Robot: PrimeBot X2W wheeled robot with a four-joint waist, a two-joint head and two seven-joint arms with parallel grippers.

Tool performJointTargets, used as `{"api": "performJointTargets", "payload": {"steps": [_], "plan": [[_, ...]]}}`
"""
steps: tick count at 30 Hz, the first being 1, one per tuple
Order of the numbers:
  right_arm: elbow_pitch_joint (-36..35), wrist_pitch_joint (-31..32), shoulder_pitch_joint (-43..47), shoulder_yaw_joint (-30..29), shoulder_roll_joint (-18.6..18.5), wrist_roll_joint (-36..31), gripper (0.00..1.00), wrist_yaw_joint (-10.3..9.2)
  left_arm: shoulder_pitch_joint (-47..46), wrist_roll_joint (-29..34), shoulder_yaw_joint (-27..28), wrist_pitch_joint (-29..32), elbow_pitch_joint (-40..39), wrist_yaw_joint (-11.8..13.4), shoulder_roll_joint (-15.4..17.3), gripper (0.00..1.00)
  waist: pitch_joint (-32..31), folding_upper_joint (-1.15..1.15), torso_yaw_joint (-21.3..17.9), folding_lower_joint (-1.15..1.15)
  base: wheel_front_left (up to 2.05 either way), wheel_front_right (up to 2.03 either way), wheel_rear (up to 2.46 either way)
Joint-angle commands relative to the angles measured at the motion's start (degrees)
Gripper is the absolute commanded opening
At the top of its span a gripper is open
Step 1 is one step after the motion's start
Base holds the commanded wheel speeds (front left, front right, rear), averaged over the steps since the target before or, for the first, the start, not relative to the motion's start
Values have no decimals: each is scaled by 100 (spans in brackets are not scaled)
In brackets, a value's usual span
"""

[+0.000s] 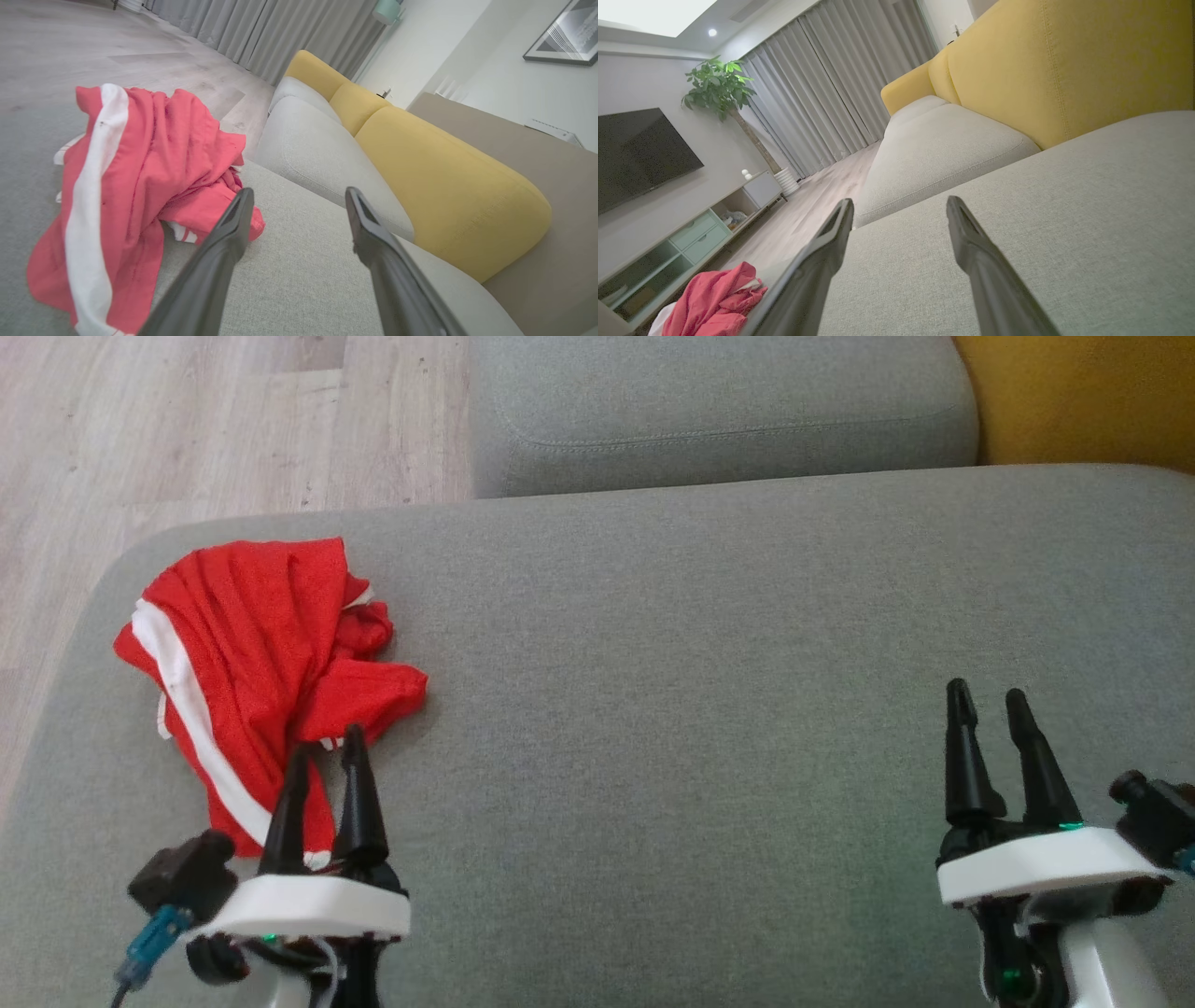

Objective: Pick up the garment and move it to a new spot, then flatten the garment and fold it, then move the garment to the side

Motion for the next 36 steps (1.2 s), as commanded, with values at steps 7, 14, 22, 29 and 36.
{"api": "performJointTargets", "payload": {"steps": [7,14,22,29,36], "plan": [[-233,-193,-266,146,-40,-867,100,-3,-428,698,-312,-189,-72,60,230,100,-30,0,-31,0,0,0,0],[-237,-295,-266,173,-42,-1446,100,-3,-513,1115,-587,-290,50,99,297,100,-52,0,-41,0,0,0,0],[-256,-430,-287,255,-44,-2297,100,-3,-693,1853,-990,-425,242,324,391,100,-68,0,-60,0,0,0,0],[-268,-548,-309,351,-47,-3009,100,-3,-804,2429,-1366,-542,346,539,524,100,-88,0,-79,0,0,0,0],[-280,-666,-306,332,-49,-3209,100,-4,-752,2340,-1308,-660,412,578,403,100,-111,0,-95,0,0,0,0]]}}
